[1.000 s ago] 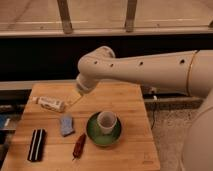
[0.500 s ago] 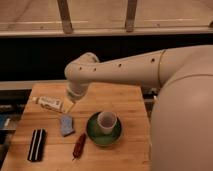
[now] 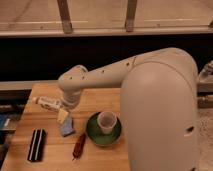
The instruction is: Wipe the white sponge on the table
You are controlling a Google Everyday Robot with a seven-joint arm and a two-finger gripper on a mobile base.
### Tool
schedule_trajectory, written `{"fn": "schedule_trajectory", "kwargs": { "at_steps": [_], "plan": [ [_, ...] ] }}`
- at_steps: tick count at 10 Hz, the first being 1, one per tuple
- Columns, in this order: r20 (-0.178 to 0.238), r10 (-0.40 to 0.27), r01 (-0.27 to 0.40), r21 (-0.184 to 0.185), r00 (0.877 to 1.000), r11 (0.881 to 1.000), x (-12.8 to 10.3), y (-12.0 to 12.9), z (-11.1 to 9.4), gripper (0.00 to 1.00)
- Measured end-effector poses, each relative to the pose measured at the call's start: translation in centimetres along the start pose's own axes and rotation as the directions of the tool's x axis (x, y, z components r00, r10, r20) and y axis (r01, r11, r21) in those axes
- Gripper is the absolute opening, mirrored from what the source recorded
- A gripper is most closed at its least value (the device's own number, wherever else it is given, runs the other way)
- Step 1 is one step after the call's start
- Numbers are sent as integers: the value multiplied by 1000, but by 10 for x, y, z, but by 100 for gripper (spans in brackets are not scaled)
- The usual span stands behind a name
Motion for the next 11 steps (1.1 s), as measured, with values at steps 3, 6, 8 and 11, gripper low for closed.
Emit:
{"fn": "schedule_trajectory", "kwargs": {
  "at_steps": [3, 6, 8, 11],
  "plan": [
    [-13, 5, -6, -42, 1000, 999, -3, 3, 22, 80],
    [-11, 7, -7, -41, 1000, 999, -3, 2, 22, 80],
    [-12, 4, -5, -41, 1000, 999, -3, 3, 22, 80],
    [-36, 17, -19, -52, 999, 998, -2, -1, 37, 80]
  ]
}}
